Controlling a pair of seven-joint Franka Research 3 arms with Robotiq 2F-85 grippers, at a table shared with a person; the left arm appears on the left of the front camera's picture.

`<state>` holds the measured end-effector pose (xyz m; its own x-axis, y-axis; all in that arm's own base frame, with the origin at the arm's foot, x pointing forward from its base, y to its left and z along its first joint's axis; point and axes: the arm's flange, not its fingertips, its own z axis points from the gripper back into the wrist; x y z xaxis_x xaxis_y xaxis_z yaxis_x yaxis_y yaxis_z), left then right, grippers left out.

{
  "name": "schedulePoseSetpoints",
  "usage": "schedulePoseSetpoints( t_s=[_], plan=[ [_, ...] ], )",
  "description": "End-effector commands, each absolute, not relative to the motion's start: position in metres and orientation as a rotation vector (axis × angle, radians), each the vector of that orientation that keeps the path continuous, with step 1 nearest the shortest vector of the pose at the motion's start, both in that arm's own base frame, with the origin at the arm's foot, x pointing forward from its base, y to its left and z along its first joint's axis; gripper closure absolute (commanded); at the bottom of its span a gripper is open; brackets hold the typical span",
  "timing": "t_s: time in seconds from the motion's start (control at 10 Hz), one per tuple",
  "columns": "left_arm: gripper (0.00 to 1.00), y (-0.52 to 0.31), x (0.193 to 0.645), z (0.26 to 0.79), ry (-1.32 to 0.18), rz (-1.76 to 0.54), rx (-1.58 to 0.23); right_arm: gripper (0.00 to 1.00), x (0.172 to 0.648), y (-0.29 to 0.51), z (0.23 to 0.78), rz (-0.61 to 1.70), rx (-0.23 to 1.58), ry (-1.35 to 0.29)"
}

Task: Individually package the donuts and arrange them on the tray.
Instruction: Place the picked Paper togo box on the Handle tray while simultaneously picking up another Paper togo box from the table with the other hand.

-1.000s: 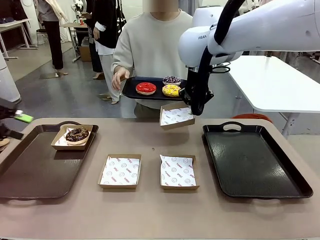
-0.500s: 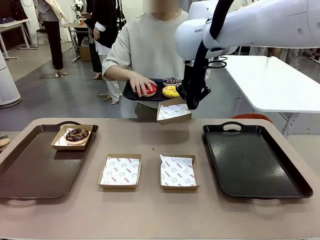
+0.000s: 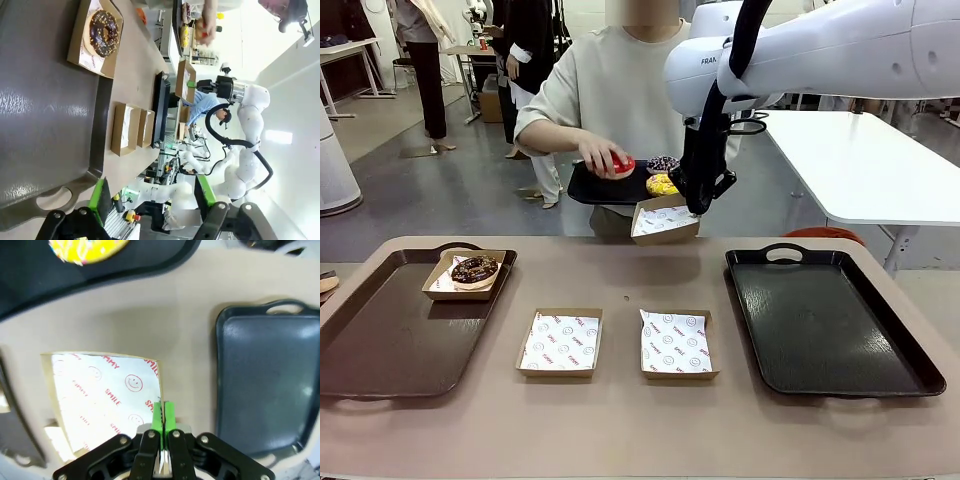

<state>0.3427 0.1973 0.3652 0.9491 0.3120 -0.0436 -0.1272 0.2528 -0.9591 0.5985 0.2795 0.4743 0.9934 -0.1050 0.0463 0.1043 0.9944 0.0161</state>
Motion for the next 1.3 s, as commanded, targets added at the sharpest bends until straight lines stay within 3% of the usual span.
schedulePoseSetpoints(
  t_s=[0.0,1.2],
  plan=[
    [0.12,0.1963,0.3414,0.3658,-0.165,0.295,-1.281,1.00,0.5931,0.2790,0.4768,-0.106,0.019,-0.049],
    [0.12,0.1963,0.3414,0.3658,-0.165,0.295,-1.281,1.00,0.5931,0.2790,0.4768,-0.106,0.019,-0.049]
  ],
)
